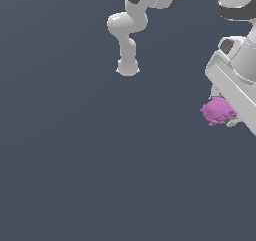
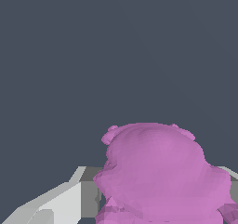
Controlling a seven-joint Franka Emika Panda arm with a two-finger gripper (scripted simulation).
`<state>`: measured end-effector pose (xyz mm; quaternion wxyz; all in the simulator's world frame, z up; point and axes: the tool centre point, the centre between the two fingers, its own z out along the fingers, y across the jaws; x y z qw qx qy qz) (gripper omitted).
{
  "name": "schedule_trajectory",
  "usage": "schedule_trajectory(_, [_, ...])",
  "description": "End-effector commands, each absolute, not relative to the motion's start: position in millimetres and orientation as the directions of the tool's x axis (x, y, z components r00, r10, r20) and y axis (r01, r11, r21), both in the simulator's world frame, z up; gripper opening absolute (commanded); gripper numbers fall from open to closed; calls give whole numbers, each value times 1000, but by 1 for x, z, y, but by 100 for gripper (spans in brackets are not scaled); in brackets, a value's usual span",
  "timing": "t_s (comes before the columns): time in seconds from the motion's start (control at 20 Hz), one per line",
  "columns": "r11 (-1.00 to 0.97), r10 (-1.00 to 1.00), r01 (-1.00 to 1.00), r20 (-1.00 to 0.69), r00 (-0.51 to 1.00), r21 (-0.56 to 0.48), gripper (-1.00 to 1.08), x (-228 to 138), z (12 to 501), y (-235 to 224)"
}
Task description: Pick up the object and move it to a goal position.
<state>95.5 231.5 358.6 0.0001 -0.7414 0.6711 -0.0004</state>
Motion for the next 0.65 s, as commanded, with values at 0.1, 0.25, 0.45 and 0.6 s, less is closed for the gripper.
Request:
schedule_trajectory(0.1, [-99, -995, -995, 0, 99, 0, -100, 96, 368, 239])
schedule_trajectory(0.25, [-99, -995, -995, 0, 99, 0, -100, 96, 371, 242])
schedule_trajectory(0.45, [-99, -995, -995, 0, 99, 0, -100, 96, 373, 244])
schedule_trajectory(0.6, [-99, -995, -995, 0, 99, 0, -100, 96, 373, 244])
